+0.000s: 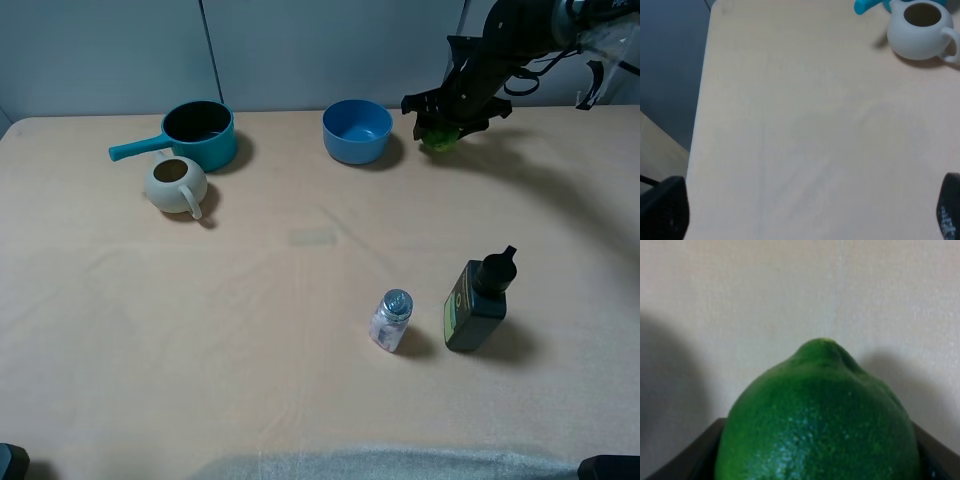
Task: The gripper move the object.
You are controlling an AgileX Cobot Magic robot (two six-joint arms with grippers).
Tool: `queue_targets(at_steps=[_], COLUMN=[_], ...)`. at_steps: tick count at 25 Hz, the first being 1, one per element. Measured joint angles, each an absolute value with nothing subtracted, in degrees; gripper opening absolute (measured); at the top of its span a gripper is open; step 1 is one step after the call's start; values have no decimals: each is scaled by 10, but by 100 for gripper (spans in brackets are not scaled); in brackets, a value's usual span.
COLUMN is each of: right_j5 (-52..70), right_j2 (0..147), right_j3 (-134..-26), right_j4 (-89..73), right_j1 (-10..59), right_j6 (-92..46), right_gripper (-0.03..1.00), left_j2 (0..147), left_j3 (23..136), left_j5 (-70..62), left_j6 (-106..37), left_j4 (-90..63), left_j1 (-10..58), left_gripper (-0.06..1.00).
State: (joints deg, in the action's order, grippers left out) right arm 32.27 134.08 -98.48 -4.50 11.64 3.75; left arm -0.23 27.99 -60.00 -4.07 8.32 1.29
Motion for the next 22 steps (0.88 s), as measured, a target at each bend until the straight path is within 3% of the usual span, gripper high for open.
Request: queue_targets(at_steps=[7,13,22], right_j5=[320,317,317], right_j2=[1341,1342,1342], right_j3=[-985,-985,-985], right_j4=[-45,-47,-48], right_j1=[116,116,116], right_j6=[38,38,38], right_gripper=[47,67,69], left_j2=[-2,-2,-2], left_j3=[280,280,280], left_j5=[-600,-600,-600], left_j6=[-41,-41,-41], left_j4=[83,83,83], left_j1=[13,13,13], left_gripper=[99,99,99])
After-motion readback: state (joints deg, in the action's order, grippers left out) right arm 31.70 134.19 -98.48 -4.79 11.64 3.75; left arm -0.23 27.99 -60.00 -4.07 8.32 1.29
